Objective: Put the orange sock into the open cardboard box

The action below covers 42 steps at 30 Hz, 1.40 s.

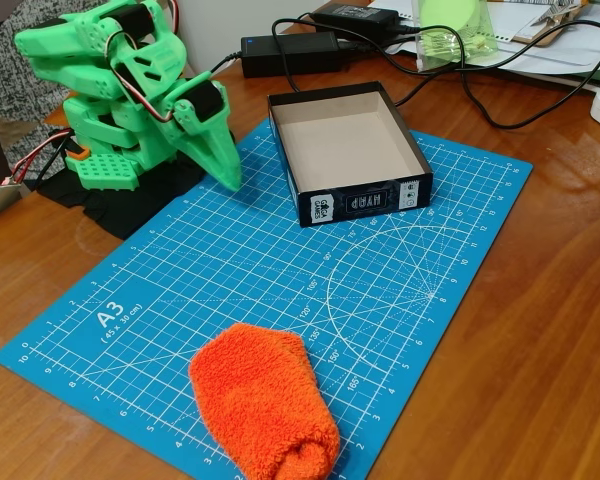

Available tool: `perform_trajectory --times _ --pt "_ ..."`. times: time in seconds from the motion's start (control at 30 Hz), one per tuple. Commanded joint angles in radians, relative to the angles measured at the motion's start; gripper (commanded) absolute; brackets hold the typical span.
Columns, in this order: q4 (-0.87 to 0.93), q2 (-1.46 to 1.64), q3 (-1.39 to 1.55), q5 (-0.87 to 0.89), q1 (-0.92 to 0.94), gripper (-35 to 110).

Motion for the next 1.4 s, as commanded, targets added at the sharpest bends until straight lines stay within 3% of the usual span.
perform_trajectory --times 0.0,0.47,0.63,0.93,1.1,1.37 --pt "-0.008 0.014 0.005 0.011 0.012 0" --pt "-0.043 0.002 0.008 0.026 0.077 1" --pt "-0.38 -0.368 -0.164 -0.293 0.161 5" --pt "-0.781 -1.02 -0.641 -0.85 0.276 12" --pt "-0.612 -1.37 -0.976 -1.147 0.334 16" --pt "-0.069 -1.875 -1.592 -1.529 0.477 18"
